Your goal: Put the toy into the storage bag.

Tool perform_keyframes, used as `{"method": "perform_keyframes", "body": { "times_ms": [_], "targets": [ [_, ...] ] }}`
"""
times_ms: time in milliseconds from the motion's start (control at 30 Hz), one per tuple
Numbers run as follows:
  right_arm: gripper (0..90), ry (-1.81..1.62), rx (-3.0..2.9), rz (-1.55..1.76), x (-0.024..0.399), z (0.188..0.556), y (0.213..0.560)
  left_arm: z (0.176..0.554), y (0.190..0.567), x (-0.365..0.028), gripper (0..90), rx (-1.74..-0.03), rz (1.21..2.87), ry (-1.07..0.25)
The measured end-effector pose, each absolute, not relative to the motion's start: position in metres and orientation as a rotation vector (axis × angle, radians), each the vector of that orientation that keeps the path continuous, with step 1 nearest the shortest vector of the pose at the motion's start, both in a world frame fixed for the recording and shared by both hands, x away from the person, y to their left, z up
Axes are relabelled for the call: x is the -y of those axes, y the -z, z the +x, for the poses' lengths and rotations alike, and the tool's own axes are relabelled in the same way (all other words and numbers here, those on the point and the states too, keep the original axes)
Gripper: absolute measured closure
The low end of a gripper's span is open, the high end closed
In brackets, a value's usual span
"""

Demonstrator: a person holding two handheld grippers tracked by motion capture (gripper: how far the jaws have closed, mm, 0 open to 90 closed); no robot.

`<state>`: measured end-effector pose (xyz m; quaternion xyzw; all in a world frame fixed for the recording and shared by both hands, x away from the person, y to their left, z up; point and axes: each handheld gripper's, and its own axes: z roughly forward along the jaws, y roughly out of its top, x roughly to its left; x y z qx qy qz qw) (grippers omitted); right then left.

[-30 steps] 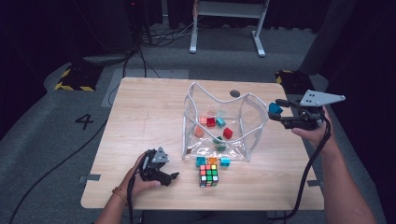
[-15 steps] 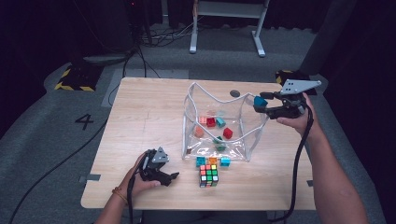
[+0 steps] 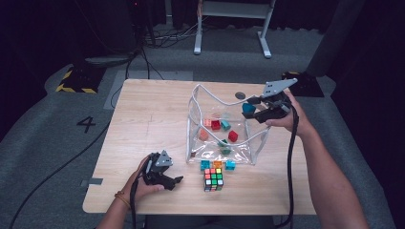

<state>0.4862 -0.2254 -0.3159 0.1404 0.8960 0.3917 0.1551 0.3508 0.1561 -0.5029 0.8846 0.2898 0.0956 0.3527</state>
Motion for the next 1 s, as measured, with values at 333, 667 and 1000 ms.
{"method": "perform_keyframes", "body": {
  "times_ms": [333, 667, 1000],
  "targets": [
    [41.3, -0.904, -2.695, 0.325, 0.198, 0.496, 0.324, 0.351, 0.503, -0.156, 13.7, -0.749, 2.289, -0.247],
    [41.3, -0.607, -2.791, 0.324, 0.186, 0.510, 0.331, 0.351, 0.503, -0.156, 13.7, -0.750, 2.289, -0.247],
    [41.3, -0.409, -2.827, 0.391, 0.206, 0.514, 0.333, 0.351, 0.503, -0.156, 13.7, -0.749, 2.289, -0.247]
  ]
}}
